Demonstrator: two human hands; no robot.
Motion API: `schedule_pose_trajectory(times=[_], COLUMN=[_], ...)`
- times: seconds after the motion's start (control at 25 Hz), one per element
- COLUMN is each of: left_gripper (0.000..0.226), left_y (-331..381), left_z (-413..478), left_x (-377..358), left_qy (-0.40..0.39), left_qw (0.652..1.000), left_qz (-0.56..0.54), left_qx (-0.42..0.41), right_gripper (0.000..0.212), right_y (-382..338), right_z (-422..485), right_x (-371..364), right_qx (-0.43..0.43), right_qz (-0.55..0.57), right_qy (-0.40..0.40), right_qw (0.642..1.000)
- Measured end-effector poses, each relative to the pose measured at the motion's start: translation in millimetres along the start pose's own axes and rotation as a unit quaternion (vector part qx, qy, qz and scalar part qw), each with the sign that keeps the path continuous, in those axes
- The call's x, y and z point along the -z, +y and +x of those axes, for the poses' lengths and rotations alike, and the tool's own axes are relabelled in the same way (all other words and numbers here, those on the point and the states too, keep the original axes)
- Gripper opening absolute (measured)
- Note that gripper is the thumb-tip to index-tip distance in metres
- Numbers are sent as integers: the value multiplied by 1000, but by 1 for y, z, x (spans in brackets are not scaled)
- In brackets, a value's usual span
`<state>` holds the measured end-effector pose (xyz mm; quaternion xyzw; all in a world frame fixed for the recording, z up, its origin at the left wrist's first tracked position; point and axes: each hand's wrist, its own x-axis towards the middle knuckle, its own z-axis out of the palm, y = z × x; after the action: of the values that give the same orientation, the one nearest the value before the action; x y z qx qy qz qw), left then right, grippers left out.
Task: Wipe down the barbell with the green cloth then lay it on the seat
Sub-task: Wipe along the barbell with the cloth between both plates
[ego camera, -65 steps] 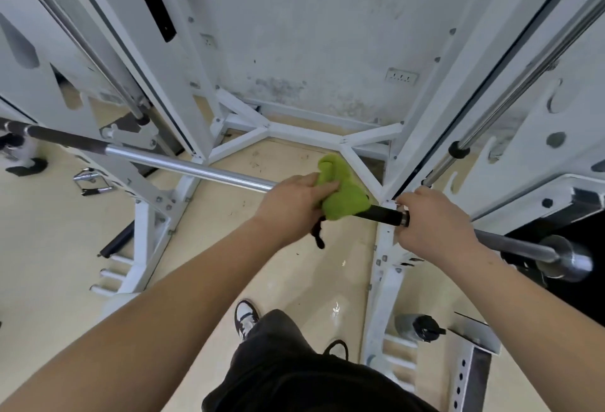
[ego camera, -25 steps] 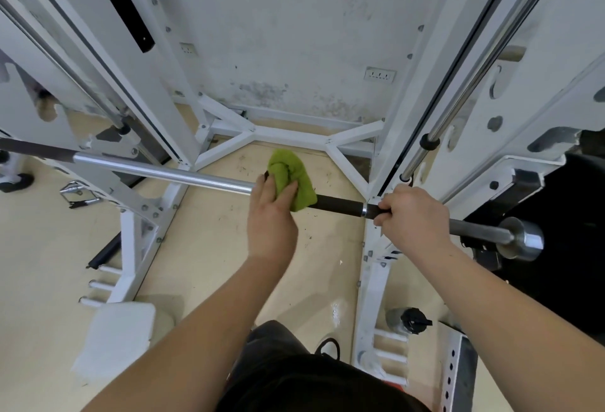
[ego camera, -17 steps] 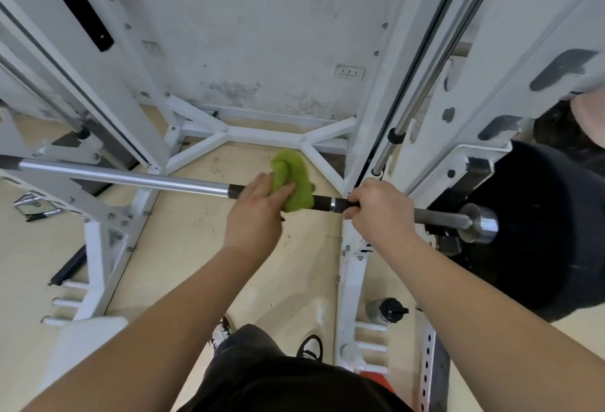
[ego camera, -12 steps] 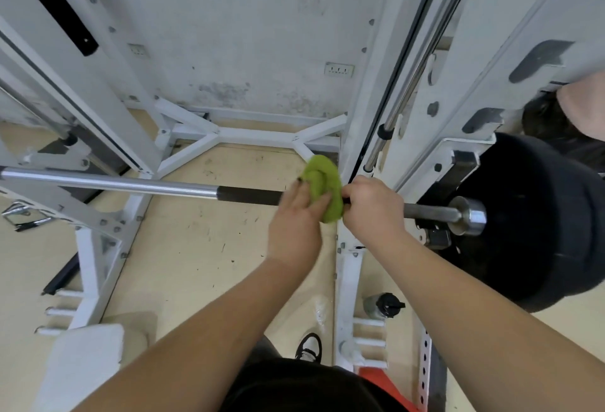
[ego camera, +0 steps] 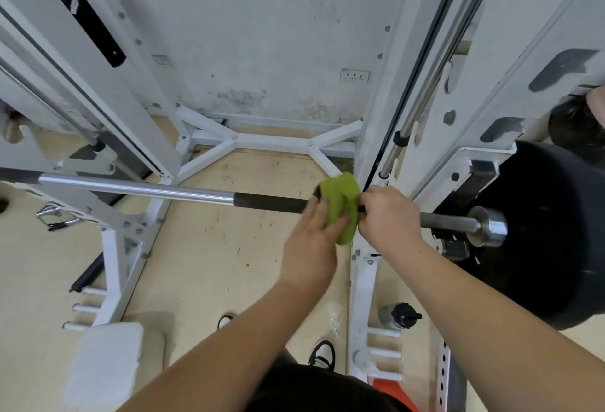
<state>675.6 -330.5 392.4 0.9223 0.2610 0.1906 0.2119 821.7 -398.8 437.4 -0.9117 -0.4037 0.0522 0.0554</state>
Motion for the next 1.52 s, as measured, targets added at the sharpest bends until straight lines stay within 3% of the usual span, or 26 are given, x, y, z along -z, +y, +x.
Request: schedule_pose_trajectory(times=[0.08, 0.16, 0.2, 0.28, 0.32, 0.36, 0.48, 0.56, 0.64, 0.72, 0.8, 0.88, 1.0, 1.12, 1.2, 1.28, 1.36, 1.44, 1.48, 1.52], left_gripper=[70, 57, 47, 20, 12, 10, 11, 14, 17, 21, 21, 24, 32, 20, 18, 15, 13, 10, 4, 17], left_y=[4, -2, -5, -18, -22, -25, -21, -6, 19, 45, 48, 28, 14, 66, 89, 87, 74, 60, 50, 40], left_z=[-27, -56, -63, -69, -67, -61, -27, 3, 16, 13, 9, 10, 18, 22, 22, 23, 28, 41, 50, 58], left_x=[3, 16, 23, 32, 36, 41, 45, 30, 10, -1, 5, 9, 8, 3, 9, 29, 56, 70, 66, 56], left_qy=[-9, 9, 21, 58, 83, 106, 146, 145, 69, -47, -87, -21, 54, -51, -104, -94, -40, 11, 15, -7], left_qw=[997, 975, 945, 833, 783, 757, 723, 663, 600, 583, 594, 607, 595, 585, 608, 683, 807, 939, 980, 997], left_qz=[-80, -197, -246, -315, -337, -357, -443, -513, -583, -622, -612, -589, -569, -591, -564, -509, -429, -286, -183, -71], left_qx=[-11, 103, 214, 451, 516, 538, 511, 525, 544, 521, 514, 534, 565, 553, 549, 515, 404, 192, 82, -9], right_gripper=[15, 16, 18, 18, 17, 16, 16, 16, 17, 17, 19, 24, 26, 27, 26, 26, 29, 29, 27, 24], right_y=[0, -1, -2, -6, -7, -8, -8, -8, -7, -2, 9, 27, 54, 75, 86, 93, 94, 93, 92, 91], right_z=[0, 0, 1, 3, 3, 4, 3, 2, -1, -5, -13, -28, -51, -70, -78, -82, -82, -78, -78, -78], right_x=[0, 1, 3, 5, 5, 6, 7, 9, 9, 12, 16, 22, 24, 18, 16, 16, 15, 16, 16, 15], right_qx=[-2, 2, 2, -2, -7, -13, -25, -23, -13, -12, -10, -5, -35, -86, -123, -151, -185, -245, -266, -276], right_qz=[5, 18, 19, 6, -1, -7, -2, -5, -10, 25, 99, 117, 101, 55, 26, 42, 78, 105, 112, 113], right_qy=[2, -9, -21, -35, -33, -33, -47, -43, -39, -55, -61, -14, 33, 72, 58, 35, 39, 44, 39, 34], right_qw=[1000, 1000, 1000, 999, 999, 999, 999, 999, 999, 998, 993, 993, 994, 992, 990, 987, 979, 963, 957, 954])
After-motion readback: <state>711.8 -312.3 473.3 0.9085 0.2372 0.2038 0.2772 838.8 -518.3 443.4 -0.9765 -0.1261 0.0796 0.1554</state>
